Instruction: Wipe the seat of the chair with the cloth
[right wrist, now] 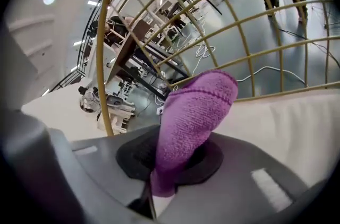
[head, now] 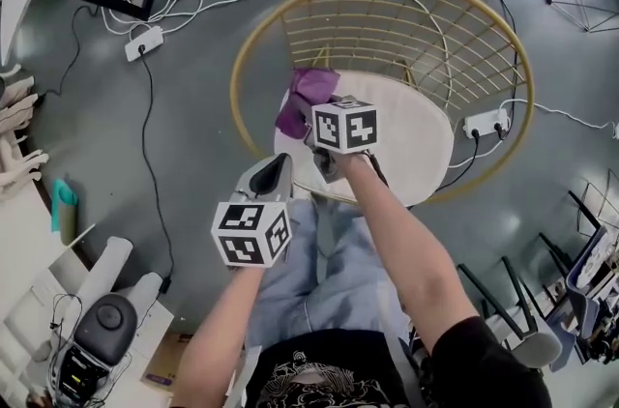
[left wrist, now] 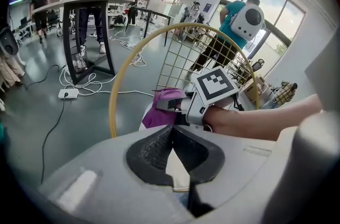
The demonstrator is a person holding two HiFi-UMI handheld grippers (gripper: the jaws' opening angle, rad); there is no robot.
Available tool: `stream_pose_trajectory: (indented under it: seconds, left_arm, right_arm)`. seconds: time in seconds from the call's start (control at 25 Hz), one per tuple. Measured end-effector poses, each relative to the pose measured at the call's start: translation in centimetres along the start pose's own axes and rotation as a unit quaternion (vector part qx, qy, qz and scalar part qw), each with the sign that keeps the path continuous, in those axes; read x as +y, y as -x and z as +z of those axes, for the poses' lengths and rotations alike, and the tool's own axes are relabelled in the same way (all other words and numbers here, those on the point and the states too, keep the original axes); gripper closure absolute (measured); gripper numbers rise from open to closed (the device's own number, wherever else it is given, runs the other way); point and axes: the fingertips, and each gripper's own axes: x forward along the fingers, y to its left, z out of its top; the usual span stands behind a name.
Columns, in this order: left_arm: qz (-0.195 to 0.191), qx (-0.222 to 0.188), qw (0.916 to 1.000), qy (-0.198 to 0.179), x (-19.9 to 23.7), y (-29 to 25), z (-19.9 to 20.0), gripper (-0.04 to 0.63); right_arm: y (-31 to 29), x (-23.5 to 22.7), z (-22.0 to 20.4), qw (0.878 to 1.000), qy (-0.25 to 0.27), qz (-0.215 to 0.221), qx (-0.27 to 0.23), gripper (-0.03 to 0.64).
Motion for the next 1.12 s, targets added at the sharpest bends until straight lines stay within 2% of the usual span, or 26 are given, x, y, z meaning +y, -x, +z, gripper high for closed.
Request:
stream_pose_trajectory:
  seconds: [0.52, 0.92, 1.12]
  left_arm:
    - [-0.029, 0.027, 0.9989, -0.023, -4.4, -2.6, -1.0, 0.6]
    - [-0.053, 0.054, 0.9951, -0.064, -6.8, -4.0, -0.8, 0.6]
    - [-0.065, 0.066, 0.9913, -0.093, -8.9, -4.7, -0.6, 0.6]
  right_arm:
    - [5.3, -8.4, 1.5, 0.992, -0.088, -0.067, -0.067, 0.561]
    - [10.9, -13.9, 0.6, 0.973, -0.154, -0.126, -0.112, 0.561]
    - [14.3, -16.1, -0.7, 0.96, -0.19, -0.154, -0.14, 0.561]
